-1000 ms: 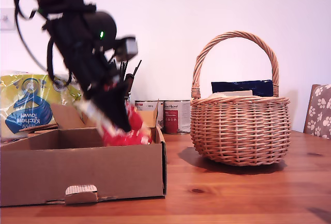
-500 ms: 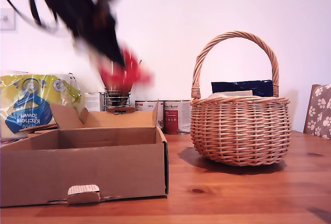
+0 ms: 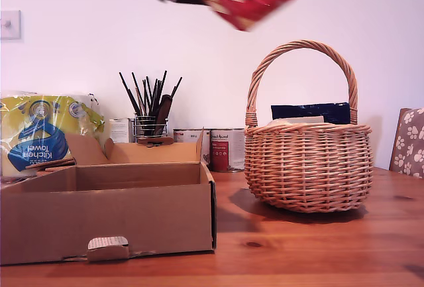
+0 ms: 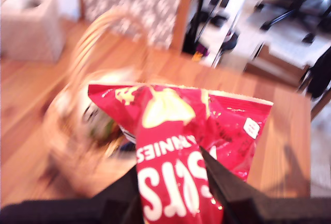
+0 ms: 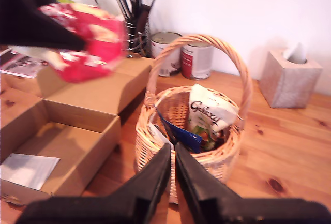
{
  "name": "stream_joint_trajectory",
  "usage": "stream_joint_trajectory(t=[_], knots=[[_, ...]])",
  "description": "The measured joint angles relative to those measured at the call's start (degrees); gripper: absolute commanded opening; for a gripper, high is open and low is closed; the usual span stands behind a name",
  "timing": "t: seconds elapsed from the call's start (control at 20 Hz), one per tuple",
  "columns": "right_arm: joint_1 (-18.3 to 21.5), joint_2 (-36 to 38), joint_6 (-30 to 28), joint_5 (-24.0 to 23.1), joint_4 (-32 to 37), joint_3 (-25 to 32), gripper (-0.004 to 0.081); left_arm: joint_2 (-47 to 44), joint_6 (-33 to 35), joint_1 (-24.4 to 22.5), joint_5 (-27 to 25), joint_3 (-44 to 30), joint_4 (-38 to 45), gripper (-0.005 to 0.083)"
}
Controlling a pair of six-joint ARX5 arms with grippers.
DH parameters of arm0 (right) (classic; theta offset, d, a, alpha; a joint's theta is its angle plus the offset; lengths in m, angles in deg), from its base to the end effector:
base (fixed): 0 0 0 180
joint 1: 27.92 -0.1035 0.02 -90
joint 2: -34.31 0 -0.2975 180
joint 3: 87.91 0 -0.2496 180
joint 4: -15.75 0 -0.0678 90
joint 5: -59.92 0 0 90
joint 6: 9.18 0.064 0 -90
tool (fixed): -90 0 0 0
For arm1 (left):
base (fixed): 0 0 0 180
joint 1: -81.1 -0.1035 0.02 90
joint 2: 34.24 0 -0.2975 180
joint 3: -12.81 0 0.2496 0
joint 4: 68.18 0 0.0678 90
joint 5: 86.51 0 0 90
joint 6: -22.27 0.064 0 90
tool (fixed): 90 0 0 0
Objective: Move the bags of Easter eggs from the cardboard box on the left into the woven basket on the right side.
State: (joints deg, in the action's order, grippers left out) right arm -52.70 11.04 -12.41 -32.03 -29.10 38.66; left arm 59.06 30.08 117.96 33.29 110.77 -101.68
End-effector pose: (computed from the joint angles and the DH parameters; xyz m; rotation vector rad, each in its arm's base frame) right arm 0.0826 0.0357 0.3130 -0.1150 0.2399 0.4033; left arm 0.2961 -0.2618 0.3613 0.1507 0.4531 -1.1724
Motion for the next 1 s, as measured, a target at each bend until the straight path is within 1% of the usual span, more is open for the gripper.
stream_joint_trajectory(t=[0.2,0.3,0.45,0.6,0.75,0.85,1.0], knots=[[0.0,0.9,0.2,-0.1,-7.2,-1.4,-0.0011,3.9,-3.1,5.7,-8.3,0.0,12.3,0.0074],[0.0,0.9,0.2,-0.2,-9.6,-4.7,-0.0011,6.7,-4.5,8.2,-13.4,0.0,18.6,0.0074],[0.0,1.2,0.2,-0.2,-10.1,-10.2,-0.0011,12.4,-5.6,10.9,-20.1,0.0,26.9,0.0074],[0.0,1.7,0.1,-0.2,-10.5,-11.0,-0.0011,17.8,-8.1,12.5,-25.4,0.0,33.5,0.0074],[0.0,1.6,-0.5,-0.2,-11.9,-11.0,-0.0011,20.5,-9.0,13.4,-31.5,0.0,38.3,0.0074],[0.0,1.6,-1.2,-0.4,-12.3,-11.0,-0.0011,21.5,-9.0,13.4,-35.7,0.0,39.8,0.0074],[0.0,1.6,-1.4,-0.4,-12.4,-11.0,-0.0010,23.7,-9.0,12.9,-38.3,0.0,40.2,0.0074]])
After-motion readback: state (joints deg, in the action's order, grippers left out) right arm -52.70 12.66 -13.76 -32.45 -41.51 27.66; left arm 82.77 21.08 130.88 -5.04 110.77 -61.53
